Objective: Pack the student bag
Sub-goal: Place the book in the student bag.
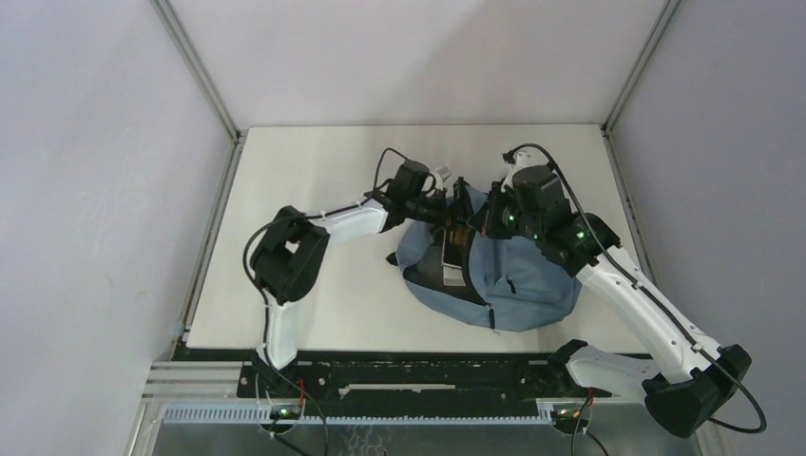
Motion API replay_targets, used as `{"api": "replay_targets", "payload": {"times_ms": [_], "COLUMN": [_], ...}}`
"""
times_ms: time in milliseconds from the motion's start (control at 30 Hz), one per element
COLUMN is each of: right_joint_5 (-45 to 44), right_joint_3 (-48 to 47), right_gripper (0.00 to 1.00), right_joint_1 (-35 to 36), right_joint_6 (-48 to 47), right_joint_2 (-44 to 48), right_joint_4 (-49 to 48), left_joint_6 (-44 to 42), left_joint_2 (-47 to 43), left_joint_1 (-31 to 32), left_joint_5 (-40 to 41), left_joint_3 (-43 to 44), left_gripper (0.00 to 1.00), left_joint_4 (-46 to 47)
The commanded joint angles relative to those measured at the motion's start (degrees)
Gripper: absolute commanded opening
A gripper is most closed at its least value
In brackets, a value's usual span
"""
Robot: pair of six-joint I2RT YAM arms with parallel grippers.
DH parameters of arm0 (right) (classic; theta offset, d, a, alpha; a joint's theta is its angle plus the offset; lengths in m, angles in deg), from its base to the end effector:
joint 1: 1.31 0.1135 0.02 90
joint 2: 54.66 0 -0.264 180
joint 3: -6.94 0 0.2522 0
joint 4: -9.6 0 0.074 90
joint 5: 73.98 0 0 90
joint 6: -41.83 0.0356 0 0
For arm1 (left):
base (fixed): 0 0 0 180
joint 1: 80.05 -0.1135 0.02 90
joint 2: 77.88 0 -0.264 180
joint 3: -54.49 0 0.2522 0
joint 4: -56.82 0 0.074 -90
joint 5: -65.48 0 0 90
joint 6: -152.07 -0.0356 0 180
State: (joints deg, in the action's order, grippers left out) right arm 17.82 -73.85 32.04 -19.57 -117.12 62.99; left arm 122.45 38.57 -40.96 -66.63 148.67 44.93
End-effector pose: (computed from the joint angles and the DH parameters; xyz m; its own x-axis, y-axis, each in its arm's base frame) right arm 0.1890 0.1257 0.3640 -0.6946 0.1156 -0.7100 -0.2716 0.8718 0.4077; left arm 0.3374 -0.3048 0.1979 -0.9964 -0.0214 -0.0817 0.0652 0.4195 -0.9054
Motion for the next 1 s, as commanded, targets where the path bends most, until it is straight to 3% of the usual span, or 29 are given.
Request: {"api": "replay_targets", "payload": {"times_ms": [0, 300, 500, 533, 633, 667, 733, 833, 867, 900, 967], "right_joint_5": [2.2, 2.8, 3.1, 3.2, 3.3, 3.4, 3.7, 4.2, 4.2, 4.1, 4.1], "right_joint_3": [0.5, 1.7, 2.3, 2.3, 2.3, 2.4, 2.6, 2.8, 2.9, 3.0, 3.5], "right_gripper": [0.00, 0.00, 0.00, 0.00, 0.00, 0.00, 0.00, 0.00, 0.00, 0.00, 0.00], "right_joint_1": [-1.5, -2.3, -2.8, -2.8, -2.8, -2.8, -2.8, -2.8, -2.8, -2.8, -2.8], "right_joint_6": [-0.6, -0.9, -1.1, -1.1, -0.9, -0.8, -0.5, -0.1, 0.1, 0.2, 0.3], "right_joint_2": [2.4, 1.2, 1.3, 1.2, 1.1, 1.0, 1.0, 0.4, 0.4, 0.4, 0.7], "right_joint_4": [-4.4, -5.2, -5.3, -5.4, -5.6, -5.7, -6.2, -6.7, -6.5, -6.4, -6.5], "left_joint_6": [-11.4, -14.3, -17.8, -17.3, -13.6, -11.1, -8.2, -11.8, -14.9, -18.0, -21.8], "left_joint_2": [-8.9, -15.5, -16.3, -15.6, -13.2, -12.5, -10.5, -6.2, -5.7, -5.8, -7.0], "left_joint_1": [-3.0, -7.7, -8.4, -8.4, -7.3, -6.6, -4.7, -2.2, -2.0, -2.2, -3.1], "left_joint_5": [2.5, 1.6, -0.2, -1.2, -3.7, -3.7, -3.5, -2.9, -0.8, 1.7, 6.7], "left_joint_3": [3.0, -5.5, -6.4, -6.3, -6.5, -6.4, -4.4, 3.9, 6.2, 7.5, 7.5], "left_gripper": [1.00, 1.00, 1.00, 0.97, 0.78, 0.66, 0.63, 0.73, 0.81, 0.95, 1.00], "left_joint_4": [-12.2, -14.2, -16.5, -15.6, -10.3, -7.7, -3.5, -11.5, -17.4, -22.4, -28.8]}}
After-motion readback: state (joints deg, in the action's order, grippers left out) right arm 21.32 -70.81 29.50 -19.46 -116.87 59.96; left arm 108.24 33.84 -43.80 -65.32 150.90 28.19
